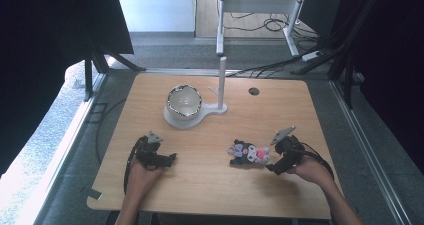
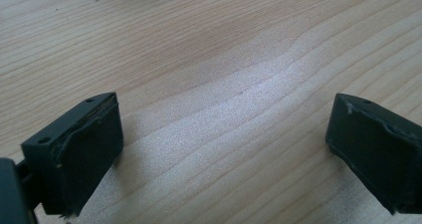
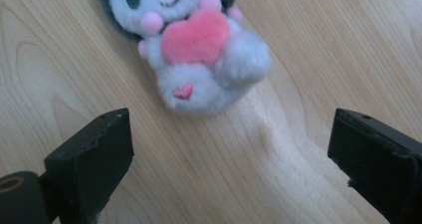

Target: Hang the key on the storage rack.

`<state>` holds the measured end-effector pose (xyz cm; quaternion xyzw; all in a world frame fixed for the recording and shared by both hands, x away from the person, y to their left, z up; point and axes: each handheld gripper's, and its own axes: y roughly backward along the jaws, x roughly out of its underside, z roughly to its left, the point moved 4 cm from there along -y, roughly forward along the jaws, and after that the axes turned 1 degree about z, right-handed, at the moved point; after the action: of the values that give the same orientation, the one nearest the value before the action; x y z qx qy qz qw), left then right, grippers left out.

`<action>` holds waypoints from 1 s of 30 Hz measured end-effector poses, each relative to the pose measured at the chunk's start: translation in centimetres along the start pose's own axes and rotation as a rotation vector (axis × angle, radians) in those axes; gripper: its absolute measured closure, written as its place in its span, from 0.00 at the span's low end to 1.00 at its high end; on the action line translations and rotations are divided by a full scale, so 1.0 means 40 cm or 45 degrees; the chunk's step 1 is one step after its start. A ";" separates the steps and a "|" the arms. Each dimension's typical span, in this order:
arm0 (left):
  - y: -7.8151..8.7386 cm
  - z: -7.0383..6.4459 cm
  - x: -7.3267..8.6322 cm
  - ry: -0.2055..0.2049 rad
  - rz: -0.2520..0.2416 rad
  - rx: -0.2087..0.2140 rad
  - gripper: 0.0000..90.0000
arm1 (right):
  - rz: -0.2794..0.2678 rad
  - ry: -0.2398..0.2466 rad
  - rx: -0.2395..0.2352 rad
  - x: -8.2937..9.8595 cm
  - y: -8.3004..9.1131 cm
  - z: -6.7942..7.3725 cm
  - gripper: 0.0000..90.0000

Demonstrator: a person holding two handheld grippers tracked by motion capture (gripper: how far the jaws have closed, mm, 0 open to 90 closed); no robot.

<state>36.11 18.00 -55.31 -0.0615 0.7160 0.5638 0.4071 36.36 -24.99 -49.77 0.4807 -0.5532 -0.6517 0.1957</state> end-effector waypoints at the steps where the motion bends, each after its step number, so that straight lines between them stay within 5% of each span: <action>1: 0.000 0.000 0.000 0.000 0.000 0.000 0.02 | 0.006 0.011 -0.003 -0.006 -0.001 0.001 0.06; 20: 0.000 0.000 0.000 0.000 0.002 0.001 0.02 | 0.184 0.203 -0.115 -0.103 -0.065 0.013 0.18; 23: 0.000 0.000 0.000 0.000 0.002 0.001 0.02 | 0.268 0.246 -0.133 -0.114 -0.083 0.021 0.23; 30: 0.000 0.000 0.000 0.000 0.002 0.001 0.02 | 0.348 0.294 -0.158 -0.127 -0.103 0.018 0.41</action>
<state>36.10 18.01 -55.30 -0.0609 0.7163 0.5638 0.4066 39.26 -19.33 -51.50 0.4595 -0.5460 -0.5924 0.3739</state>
